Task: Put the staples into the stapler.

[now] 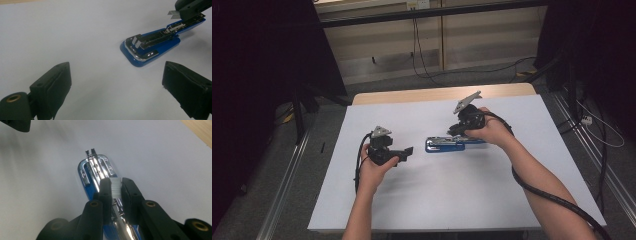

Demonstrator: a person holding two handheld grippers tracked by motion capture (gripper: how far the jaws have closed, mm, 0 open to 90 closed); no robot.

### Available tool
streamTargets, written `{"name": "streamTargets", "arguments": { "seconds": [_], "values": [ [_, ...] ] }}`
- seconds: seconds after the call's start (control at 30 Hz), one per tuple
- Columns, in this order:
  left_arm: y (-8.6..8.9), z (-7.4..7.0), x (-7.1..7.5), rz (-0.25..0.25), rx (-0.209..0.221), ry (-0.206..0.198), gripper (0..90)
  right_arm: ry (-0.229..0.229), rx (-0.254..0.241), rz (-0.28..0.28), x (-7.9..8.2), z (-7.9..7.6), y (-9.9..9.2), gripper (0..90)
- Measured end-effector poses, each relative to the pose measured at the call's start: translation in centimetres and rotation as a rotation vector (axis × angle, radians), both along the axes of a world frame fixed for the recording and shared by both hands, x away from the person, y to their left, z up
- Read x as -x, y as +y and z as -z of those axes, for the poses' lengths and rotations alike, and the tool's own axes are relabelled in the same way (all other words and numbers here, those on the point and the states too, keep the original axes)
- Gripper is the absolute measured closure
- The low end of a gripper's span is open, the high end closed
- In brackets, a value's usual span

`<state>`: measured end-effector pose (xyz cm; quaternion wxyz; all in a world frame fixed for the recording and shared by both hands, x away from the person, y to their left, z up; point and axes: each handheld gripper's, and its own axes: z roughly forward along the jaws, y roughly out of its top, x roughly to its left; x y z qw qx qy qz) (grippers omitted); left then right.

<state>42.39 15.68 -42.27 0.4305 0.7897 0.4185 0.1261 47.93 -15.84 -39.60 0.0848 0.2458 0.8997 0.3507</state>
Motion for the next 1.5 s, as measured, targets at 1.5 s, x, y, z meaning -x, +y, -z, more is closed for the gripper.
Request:
{"name": "streamTargets", "arguments": {
  "seconds": [1.5],
  "values": [
    [0.6, 0.5, -0.1, -0.018, -0.012, 0.016, 8.9, 0.020, -0.008, -0.132, -1.4, 1.7, 2.8, 79.0]
  ]
}}
